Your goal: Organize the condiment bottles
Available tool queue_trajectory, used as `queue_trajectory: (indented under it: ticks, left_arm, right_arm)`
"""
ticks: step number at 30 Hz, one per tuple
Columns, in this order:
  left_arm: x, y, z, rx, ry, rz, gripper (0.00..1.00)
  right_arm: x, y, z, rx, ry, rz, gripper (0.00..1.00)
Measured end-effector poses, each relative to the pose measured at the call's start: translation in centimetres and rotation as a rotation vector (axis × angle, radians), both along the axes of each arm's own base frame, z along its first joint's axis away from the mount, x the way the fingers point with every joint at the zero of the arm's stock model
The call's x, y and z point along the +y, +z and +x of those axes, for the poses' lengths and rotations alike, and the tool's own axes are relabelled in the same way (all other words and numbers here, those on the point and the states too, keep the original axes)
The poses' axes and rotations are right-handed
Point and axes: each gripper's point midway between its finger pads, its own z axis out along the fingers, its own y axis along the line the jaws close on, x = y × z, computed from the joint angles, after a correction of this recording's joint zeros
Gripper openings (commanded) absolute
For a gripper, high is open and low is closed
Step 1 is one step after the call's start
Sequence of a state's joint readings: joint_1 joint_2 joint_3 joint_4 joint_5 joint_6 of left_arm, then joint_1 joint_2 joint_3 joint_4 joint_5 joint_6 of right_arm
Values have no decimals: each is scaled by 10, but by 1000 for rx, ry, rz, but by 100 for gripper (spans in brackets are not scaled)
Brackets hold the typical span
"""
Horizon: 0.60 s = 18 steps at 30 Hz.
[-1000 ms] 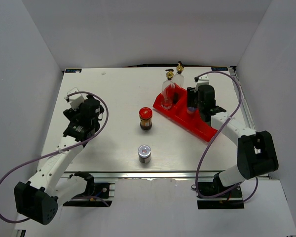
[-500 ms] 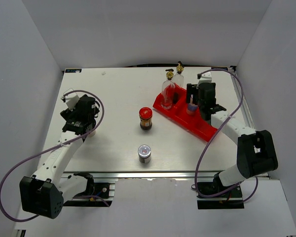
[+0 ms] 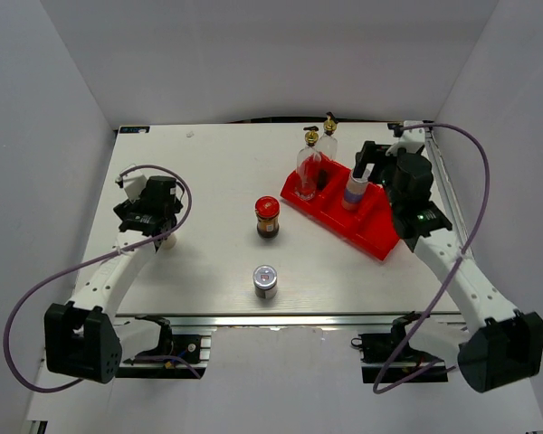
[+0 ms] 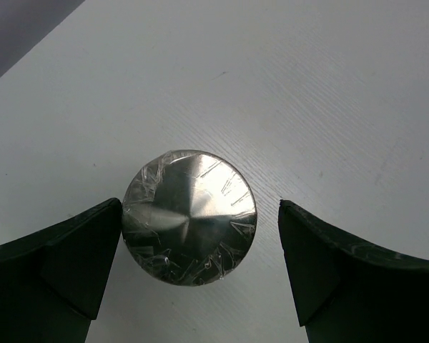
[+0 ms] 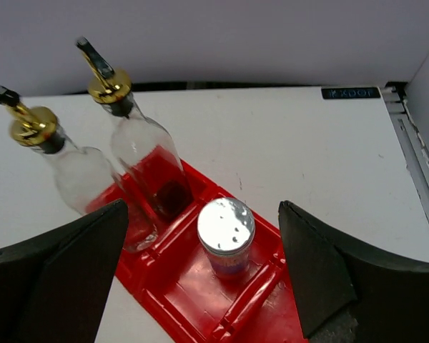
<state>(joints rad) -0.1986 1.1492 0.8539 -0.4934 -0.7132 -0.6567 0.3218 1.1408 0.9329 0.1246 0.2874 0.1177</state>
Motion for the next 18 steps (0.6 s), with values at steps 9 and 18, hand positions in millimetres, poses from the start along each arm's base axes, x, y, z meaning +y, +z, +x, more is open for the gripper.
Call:
queue_trajectory:
  ticks: [9, 18]
  left_arm:
    - [2, -23, 5, 72, 5, 2, 79]
    - [-10, -22, 7, 76, -72, -37, 22]
  right_arm:
    - [-9, 39, -48, -118, 25, 92, 90]
    - [-17, 30, -66, -89, -5, 131, 90]
